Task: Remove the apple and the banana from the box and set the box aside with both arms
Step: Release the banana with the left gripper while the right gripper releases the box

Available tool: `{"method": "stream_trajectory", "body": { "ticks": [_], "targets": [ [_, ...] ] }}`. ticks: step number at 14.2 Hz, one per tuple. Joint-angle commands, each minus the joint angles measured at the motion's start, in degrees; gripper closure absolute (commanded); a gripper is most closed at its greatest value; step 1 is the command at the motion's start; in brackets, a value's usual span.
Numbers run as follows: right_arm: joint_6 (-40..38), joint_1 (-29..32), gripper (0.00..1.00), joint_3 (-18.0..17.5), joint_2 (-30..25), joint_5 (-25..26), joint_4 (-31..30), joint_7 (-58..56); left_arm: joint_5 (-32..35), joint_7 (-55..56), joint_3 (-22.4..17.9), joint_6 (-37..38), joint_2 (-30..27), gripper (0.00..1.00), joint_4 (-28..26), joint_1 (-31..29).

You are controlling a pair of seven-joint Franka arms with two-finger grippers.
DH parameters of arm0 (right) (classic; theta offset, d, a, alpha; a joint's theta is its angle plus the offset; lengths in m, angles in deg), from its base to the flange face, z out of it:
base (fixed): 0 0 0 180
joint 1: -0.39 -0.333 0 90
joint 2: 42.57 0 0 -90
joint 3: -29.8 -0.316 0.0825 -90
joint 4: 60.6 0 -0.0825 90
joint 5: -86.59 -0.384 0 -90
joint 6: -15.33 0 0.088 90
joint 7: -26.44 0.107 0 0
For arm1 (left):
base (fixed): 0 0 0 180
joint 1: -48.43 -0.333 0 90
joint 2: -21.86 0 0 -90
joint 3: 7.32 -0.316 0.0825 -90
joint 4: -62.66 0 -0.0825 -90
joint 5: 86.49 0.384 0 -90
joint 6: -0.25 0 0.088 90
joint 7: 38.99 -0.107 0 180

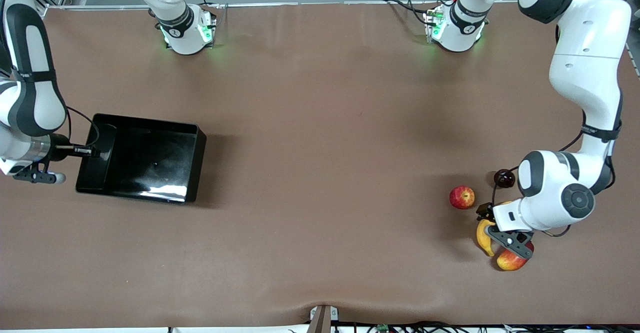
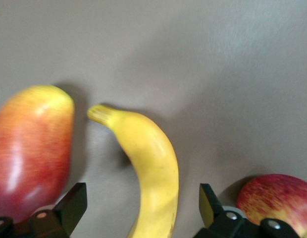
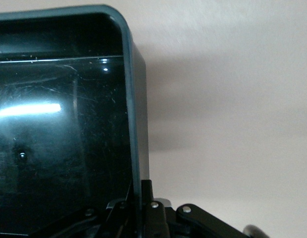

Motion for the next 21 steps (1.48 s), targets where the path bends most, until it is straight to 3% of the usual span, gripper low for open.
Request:
{"method": "stream_trajectory", "body": {
  "ticks": [1,7,8,9,10,12,16,21],
  "targets": [
    [4.7,2.0,1.00,-1.5,-2.2,-0.4,-5.0,-5.3,-1.1,2.1,0.3,3.8,-5.6,0.00,-1.4,-0.2],
    [10.3,3.9,1.00,-1.5,1.1,-0.7,-6.8,-7.3,-1.2,6.1,0.7,13.8,-13.3,0.00,-1.5,0.0],
    [10.1,4.1,0.93,-1.5,1.4,-0.7,-6.8,-7.3,-1.2,6.2,0.7,15.1,-14.3,0.00,-1.4,-0.1],
    [10.0,4.2,0.36,-1.5,1.6,-0.7,-6.6,-7.3,-1.3,7.0,0.7,16.3,-15.3,0.00,-1.4,-0.1],
    [9.7,4.2,0.00,-1.5,2.1,-0.7,-6.4,-7.2,-1.3,8.8,0.7,17.9,-16.3,0.00,-1.4,-0.1],
    [6.7,3.8,0.00,-1.6,2.0,-0.8,-4.2,-7.0,-1.3,12.6,0.9,21.2,-18.5,0.00,-1.5,0.1],
    [-5.8,-0.7,0.00,-2.5,2.1,-0.8,9.5,-7.0,-1.4,16.1,1.8,24.5,-21.5,0.00,-1.4,0.3],
    [-7.2,-9.5,0.00,-2.4,7.0,0.2,25.5,-6.5,-1.7,27.2,2.6,28.1,-26.9,0.00,-1.2,0.5]
  ]
}}
